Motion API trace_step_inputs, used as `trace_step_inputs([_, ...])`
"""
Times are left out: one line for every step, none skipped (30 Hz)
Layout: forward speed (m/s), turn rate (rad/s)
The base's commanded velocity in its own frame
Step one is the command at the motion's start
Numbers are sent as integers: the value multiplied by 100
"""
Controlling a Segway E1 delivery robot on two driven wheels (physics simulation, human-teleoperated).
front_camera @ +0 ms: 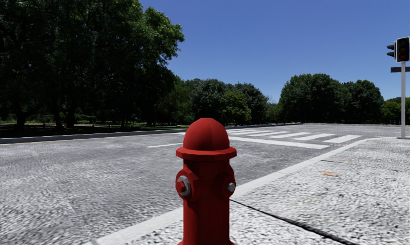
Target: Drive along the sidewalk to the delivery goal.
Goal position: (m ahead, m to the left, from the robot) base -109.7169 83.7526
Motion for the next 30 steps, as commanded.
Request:
trace_step_inputs([0, 0])
trace_step_inputs([0, 0])
trace_step_inputs([0, 0])
trace_step_inputs([0, 0])
trace_step_inputs([0, 0])
trace_step_inputs([0, 0])
trace_step_inputs([0, 0])
trace_step_inputs([0, 0])
trace_step_inputs([0, 0])
trace_step_inputs([0, 0])
trace_step_inputs([0, 0])
trace_step_inputs([0, 0])
trace_step_inputs([0, 0])
trace_step_inputs([0, 0])
trace_step_inputs([0, 0])
trace_step_inputs([0, 0])
trace_step_inputs([0, 0])
trace_step_inputs([0, 0])
trace_step_inputs([0, 0])
trace_step_inputs([0, 0])
trace_step_inputs([0, 0])
trace_step_inputs([0, 0])
trace_step_inputs([0, 0])
trace_step_inputs([0, 0])
trace_step_inputs([0, 0])
trace_step_inputs([0, 0])
trace_step_inputs([0, 0])
trace_step_inputs([0, 0])
trace_step_inputs([0, 0])
trace_step_inputs([0, 0])
